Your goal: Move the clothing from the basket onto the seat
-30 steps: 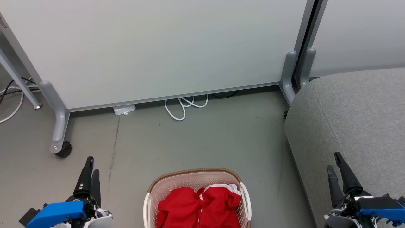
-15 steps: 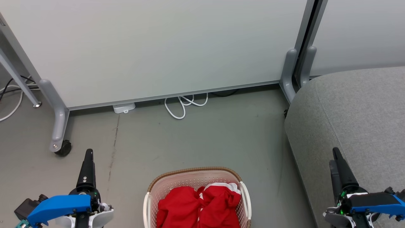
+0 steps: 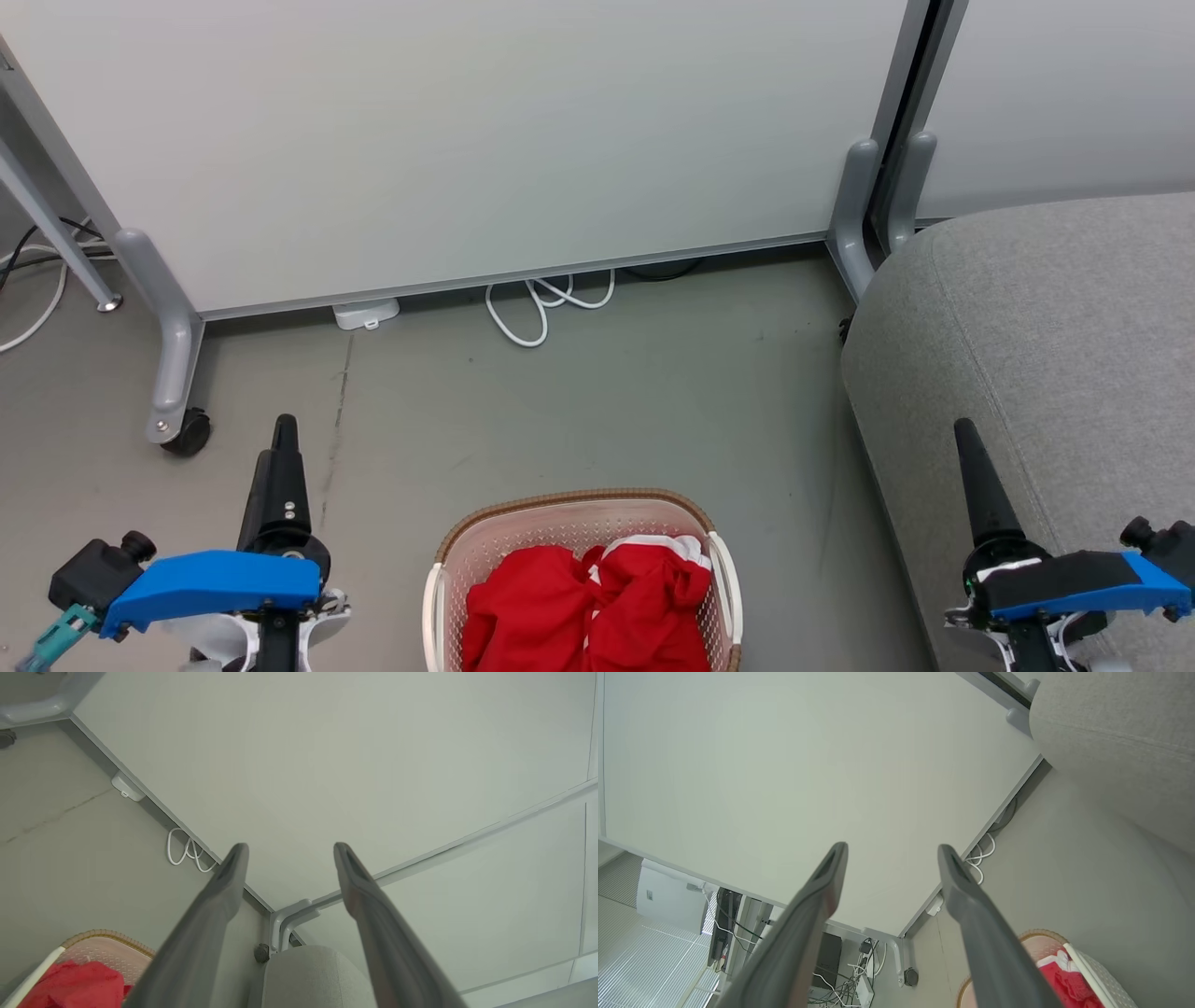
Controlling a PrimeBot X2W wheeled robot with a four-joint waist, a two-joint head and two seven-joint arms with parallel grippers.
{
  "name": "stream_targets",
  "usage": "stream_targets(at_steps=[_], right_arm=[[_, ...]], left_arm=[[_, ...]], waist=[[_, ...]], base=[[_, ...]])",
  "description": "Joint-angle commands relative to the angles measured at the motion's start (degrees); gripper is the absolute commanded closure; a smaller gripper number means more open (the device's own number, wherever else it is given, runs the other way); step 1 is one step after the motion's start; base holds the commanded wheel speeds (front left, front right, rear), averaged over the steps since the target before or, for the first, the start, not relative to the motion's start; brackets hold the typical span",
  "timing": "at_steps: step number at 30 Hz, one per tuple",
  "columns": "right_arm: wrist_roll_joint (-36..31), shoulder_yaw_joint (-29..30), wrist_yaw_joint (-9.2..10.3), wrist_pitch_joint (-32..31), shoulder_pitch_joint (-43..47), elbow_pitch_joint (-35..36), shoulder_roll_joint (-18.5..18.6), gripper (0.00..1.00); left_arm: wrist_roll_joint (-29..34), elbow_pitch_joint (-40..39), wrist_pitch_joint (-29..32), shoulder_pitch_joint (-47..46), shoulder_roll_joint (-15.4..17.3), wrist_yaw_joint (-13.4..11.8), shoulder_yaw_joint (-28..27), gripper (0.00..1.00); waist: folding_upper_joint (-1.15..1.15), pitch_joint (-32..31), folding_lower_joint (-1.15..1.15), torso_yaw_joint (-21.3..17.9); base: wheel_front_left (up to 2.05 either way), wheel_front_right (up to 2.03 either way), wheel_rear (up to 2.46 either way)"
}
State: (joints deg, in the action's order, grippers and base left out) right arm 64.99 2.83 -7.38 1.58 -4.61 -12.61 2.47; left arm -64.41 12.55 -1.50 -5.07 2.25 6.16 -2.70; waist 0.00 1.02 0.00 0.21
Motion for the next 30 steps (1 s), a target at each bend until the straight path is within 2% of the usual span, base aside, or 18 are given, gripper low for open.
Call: stream_targets(at_steps=[1, 18, 30], right_arm=[[-2.92, -0.44, -0.07, 0.63, -1.94, 1.12, 0.36, 0.00], [-20.58, -2.83, -0.09, 3.93, -1.78, 1.79, 0.42, 0.00], [-30.06, -3.96, -0.11, 5.98, -2.09, 0.53, 0.46, 0.00]], left_arm=[[3.35, -1.31, -0.71, -1.82, 0.50, -0.49, 0.74, 0.00], [23.18, -1.52, -4.04, -1.85, 0.65, -3.32, 5.57, 0.00], [32.06, -1.36, -6.03, -2.00, 1.24, -4.33, 8.41, 0.00]], waist=[[0.00, 0.03, 0.00, 0.03], [0.00, 0.27, 0.00, 0.30], [0.00, 0.52, 0.00, 0.46]], base=[[0.00, 0.00, 0.00], [0.00, 0.00, 0.00], [0.00, 0.00, 0.00]])
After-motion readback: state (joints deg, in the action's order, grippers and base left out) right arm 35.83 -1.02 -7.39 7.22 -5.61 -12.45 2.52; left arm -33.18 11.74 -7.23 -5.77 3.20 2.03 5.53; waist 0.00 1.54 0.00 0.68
